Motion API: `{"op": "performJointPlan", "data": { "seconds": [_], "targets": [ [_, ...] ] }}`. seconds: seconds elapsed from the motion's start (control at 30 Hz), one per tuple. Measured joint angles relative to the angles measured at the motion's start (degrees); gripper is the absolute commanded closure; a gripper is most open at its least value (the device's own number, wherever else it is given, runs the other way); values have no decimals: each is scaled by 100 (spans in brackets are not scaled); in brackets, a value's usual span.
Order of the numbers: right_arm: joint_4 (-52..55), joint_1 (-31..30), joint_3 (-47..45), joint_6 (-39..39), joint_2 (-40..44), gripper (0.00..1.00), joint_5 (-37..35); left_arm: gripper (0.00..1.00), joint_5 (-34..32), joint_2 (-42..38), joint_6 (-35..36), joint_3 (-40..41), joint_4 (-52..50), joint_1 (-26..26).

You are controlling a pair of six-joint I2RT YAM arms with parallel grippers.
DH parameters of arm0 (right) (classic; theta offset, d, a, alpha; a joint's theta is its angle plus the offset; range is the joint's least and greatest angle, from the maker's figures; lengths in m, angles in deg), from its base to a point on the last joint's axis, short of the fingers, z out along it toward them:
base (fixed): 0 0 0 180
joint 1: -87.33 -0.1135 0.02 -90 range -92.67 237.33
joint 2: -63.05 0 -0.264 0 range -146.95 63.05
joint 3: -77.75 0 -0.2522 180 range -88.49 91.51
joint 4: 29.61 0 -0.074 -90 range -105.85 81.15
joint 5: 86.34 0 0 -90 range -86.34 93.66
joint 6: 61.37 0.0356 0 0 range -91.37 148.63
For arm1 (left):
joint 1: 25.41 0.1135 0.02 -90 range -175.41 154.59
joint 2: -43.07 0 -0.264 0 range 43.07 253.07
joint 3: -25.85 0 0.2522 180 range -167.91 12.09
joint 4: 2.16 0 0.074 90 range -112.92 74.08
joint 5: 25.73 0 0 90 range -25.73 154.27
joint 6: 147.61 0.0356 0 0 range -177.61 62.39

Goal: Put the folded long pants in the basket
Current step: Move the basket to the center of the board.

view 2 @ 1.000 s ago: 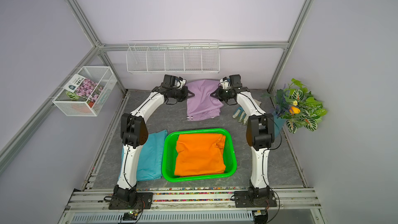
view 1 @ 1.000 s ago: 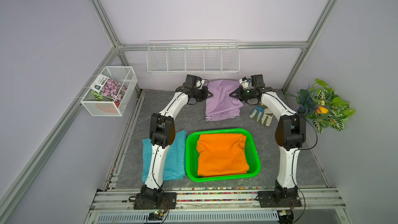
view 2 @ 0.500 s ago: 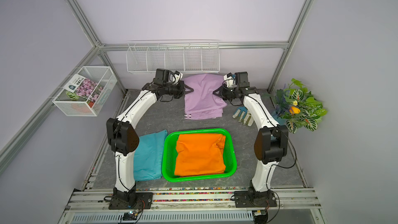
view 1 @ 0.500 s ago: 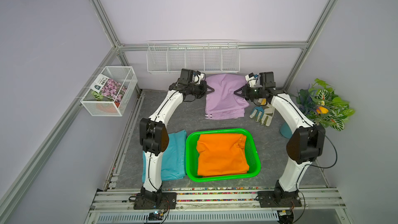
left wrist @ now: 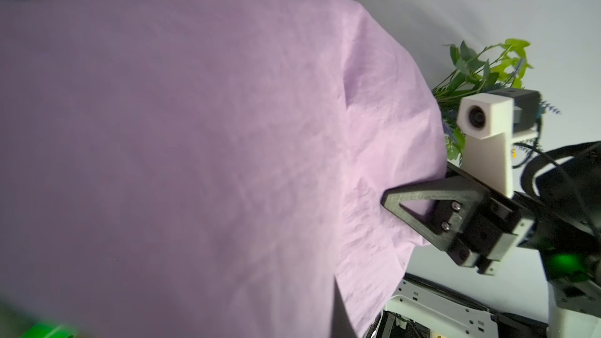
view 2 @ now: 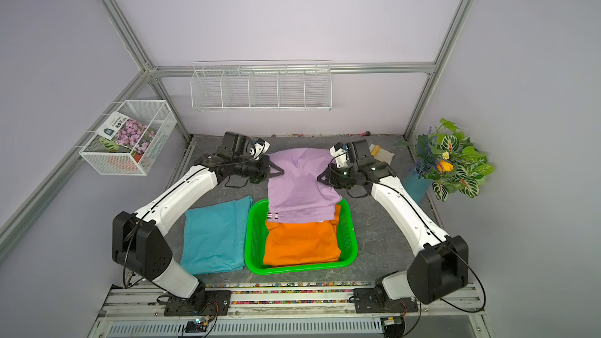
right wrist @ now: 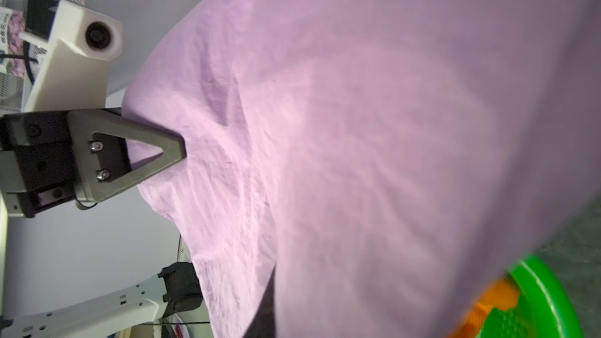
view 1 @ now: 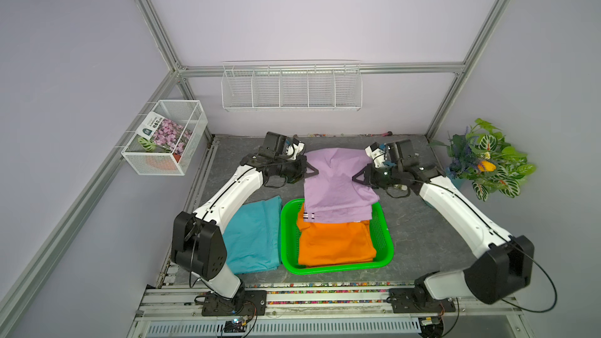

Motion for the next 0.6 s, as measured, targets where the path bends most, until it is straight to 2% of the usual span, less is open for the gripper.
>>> {"op": "performJointPlan", "data": {
  "seconds": [0.27, 0.4, 0.6],
  "targets": [
    [227, -931, -1355, 286, 1060, 100, -743, 100, -520, -1088, -52, 1513, 66, -717],
    [76, -1012, -2079, 507, 1281, 100, -914, 100, -713, -1504, -133, 2245, 232, -765],
    [-474, -1040, -2415, 577, 1154, 100, -1174, 100, -940, -1451, -125, 2564, 688, -798]
  ]
}}
